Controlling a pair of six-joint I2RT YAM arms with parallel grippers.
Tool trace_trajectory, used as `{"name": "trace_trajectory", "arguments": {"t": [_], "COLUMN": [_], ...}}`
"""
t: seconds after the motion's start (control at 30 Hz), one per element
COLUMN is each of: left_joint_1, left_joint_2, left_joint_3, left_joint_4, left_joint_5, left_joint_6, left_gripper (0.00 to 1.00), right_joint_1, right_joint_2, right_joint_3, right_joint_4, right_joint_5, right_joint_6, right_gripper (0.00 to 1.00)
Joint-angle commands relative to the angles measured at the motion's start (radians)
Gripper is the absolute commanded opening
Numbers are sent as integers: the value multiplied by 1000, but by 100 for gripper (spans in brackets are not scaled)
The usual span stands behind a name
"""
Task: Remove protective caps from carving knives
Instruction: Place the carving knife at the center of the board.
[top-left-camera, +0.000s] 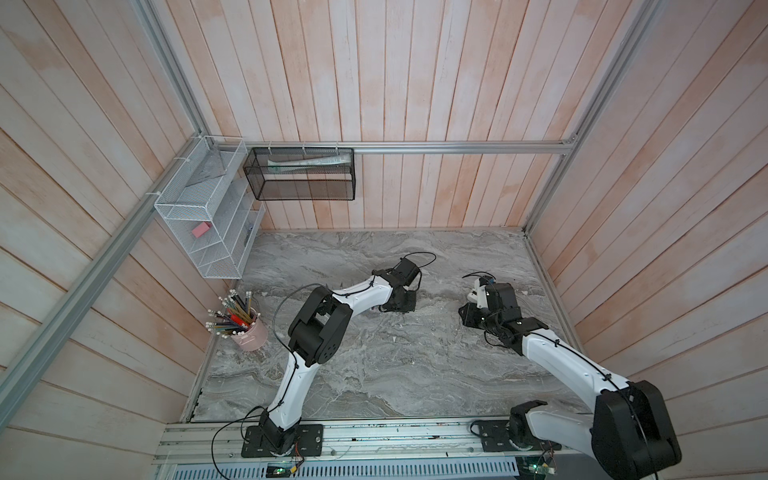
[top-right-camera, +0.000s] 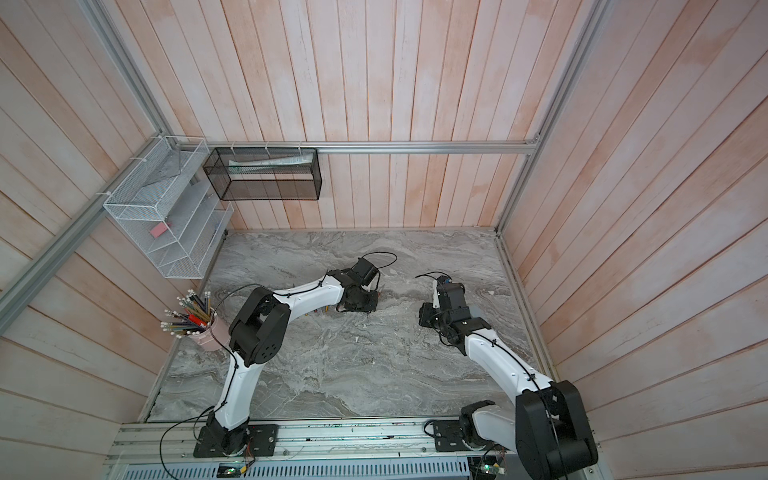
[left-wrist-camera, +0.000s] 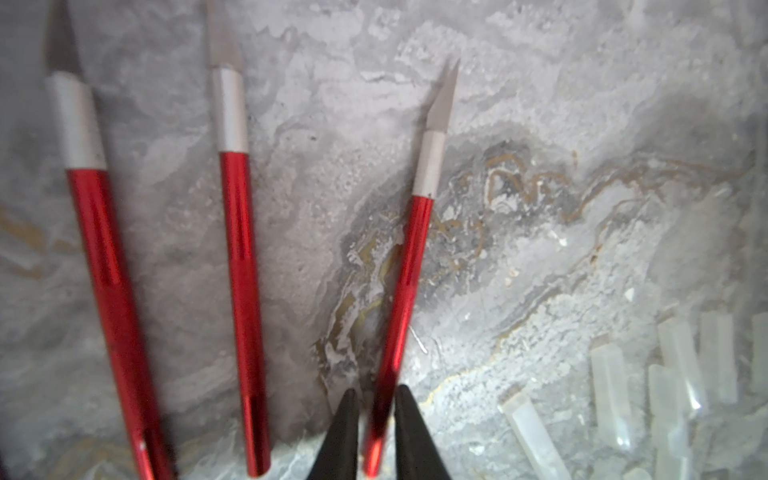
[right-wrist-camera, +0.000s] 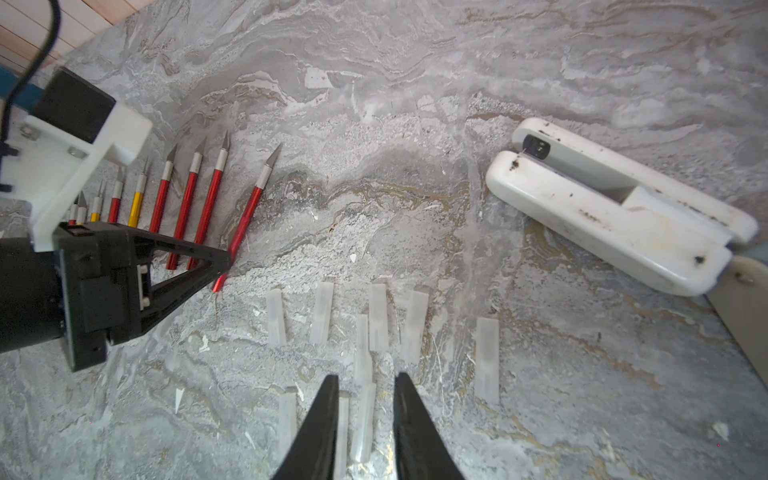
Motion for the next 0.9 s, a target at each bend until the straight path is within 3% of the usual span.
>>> {"name": "trace_trajectory", "arguments": {"t": [0.0, 0.4, 0.53, 0.87], "left_joint_1": [-2, -2, -2, -2], "left_joint_2": [58, 49, 36, 20], "left_joint_3": [-25, -23, -22, -12], "left_joint_4": [-23, -21, -22, -34], "left_joint_5": [-9, -6, -11, -27], "left_joint_6": [3, 4, 6, 16], "left_gripper": [9, 9, 18, 21], "right_joint_1": [-9, -15, -16, -19], "right_joint_2": [-12, -15, -15, -16], "right_joint_3": [-21, -25, -24, -17], "right_joint_4": [5, 8, 6, 6], "right_joint_5": [-9, -13, -12, -10], "right_joint_6": [3, 5, 6, 6], "right_gripper": [26, 26, 27, 31]}}
